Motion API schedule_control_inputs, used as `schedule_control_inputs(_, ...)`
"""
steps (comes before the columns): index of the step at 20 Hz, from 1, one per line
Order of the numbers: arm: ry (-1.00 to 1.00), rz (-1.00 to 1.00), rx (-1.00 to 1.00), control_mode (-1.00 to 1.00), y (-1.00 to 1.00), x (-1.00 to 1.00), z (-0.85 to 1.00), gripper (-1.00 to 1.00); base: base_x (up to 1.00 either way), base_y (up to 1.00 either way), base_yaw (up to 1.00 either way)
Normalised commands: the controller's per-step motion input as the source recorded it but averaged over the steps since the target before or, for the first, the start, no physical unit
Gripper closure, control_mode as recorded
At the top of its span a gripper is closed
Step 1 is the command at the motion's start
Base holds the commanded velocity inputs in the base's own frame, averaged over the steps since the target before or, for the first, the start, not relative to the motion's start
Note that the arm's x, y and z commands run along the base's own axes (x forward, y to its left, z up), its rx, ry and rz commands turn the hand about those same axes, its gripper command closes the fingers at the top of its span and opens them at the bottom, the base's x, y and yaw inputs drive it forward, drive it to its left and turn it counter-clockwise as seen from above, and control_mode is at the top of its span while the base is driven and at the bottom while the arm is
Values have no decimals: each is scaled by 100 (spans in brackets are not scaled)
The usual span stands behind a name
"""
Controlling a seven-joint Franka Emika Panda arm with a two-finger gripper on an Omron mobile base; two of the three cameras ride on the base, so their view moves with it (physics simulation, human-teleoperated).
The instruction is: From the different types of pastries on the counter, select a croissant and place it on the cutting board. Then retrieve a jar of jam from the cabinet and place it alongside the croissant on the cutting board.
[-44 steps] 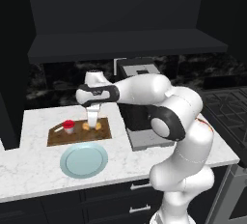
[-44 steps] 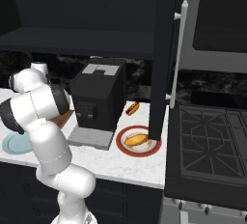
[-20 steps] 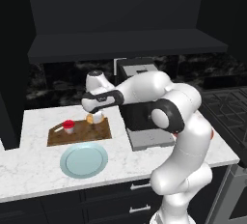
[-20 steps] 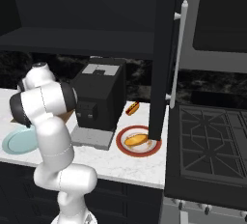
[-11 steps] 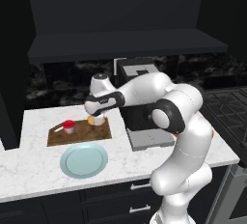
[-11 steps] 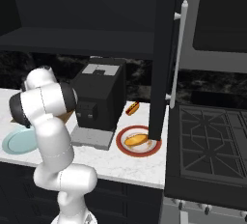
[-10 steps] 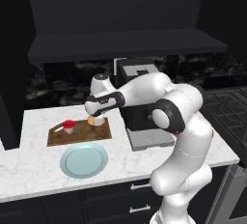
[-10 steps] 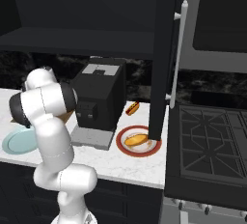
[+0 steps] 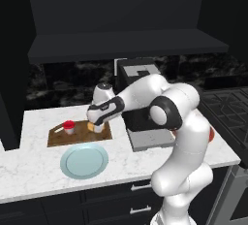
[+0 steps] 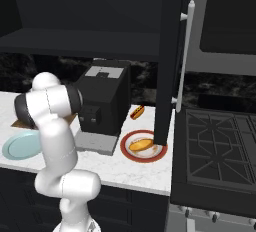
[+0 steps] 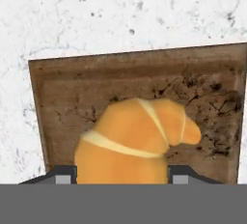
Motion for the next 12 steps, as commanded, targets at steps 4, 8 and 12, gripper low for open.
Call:
schedule_control_inputs(4, 0, -12, 0, -100, 53, 0, -31, -100, 0, 0, 0)
schedule_control_inputs(8, 0, -10, 0, -100, 65, 2, -19, -100, 0, 0, 0)
schedule_control_inputs(12, -6, -10, -4, -100, 59, 14, 0, -100, 0, 0, 0)
